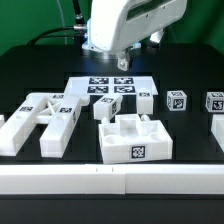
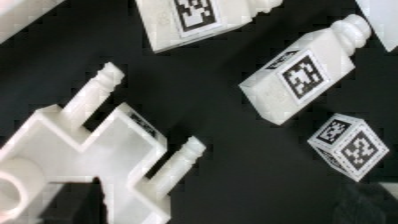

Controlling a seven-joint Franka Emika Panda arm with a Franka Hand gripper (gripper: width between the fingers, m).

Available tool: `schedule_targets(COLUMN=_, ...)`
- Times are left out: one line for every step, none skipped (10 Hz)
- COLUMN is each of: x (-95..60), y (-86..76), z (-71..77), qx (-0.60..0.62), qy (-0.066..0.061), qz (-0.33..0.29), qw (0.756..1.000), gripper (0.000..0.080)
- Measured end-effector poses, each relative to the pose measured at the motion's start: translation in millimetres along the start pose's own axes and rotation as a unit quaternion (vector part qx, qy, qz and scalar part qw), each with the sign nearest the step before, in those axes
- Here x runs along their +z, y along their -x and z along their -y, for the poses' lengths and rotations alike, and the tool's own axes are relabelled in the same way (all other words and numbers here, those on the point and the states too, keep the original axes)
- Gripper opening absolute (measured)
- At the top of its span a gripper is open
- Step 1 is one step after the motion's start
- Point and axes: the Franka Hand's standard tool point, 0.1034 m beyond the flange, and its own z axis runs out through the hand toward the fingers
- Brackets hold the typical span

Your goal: Assemble chair

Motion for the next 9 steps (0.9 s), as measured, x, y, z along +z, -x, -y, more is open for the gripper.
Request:
schedule_targets(x=0.0, y=0.0, z=0.0, qx=0.000, qy=0.000, qz=0.000, qw=1.000, gripper=0.0650)
schedule_targets(x=0.0, y=0.0, z=0.0, qx=0.000, qy=0.000, qz=0.000, qw=1.000, gripper=0.0650)
schedule_targets(x=0.0, y=0.0, z=0.0, qx=0.000, qy=0.000, qz=0.000, qw=1.000, gripper=0.0650)
schedule_targets(x=0.0, y=-0.1, z=0.0, qx=0.000, qy=0.000, qz=0.000, qw=1.000, gripper=0.0650)
schedule_targets(x=0.1, y=-0.1, z=0.0, qx=0.000, qy=0.000, qz=0.000, qw=1.000, gripper=0.0650)
schedule_targets(x=1.9, y=-1.2, z=1.1, qx=0.025, qy=-0.001, qz=0.000, qw=1.000, gripper=0.0650)
schedule_targets(x=7.9, y=-4.2, z=3.3, qx=0.063, qy=-0.003, qz=0.001, qw=0.998, gripper=0.0650)
schedule_targets(x=10.9, y=-12.7, z=-6.6, qx=0.063, qy=0.009, qz=-0.024, qw=0.998, gripper=0.0650)
schedule_targets(x=11.0, y=-19.5, z=-23.0, qx=0.056, qy=0.023, qz=-0.058, qw=0.997, gripper=0.0650)
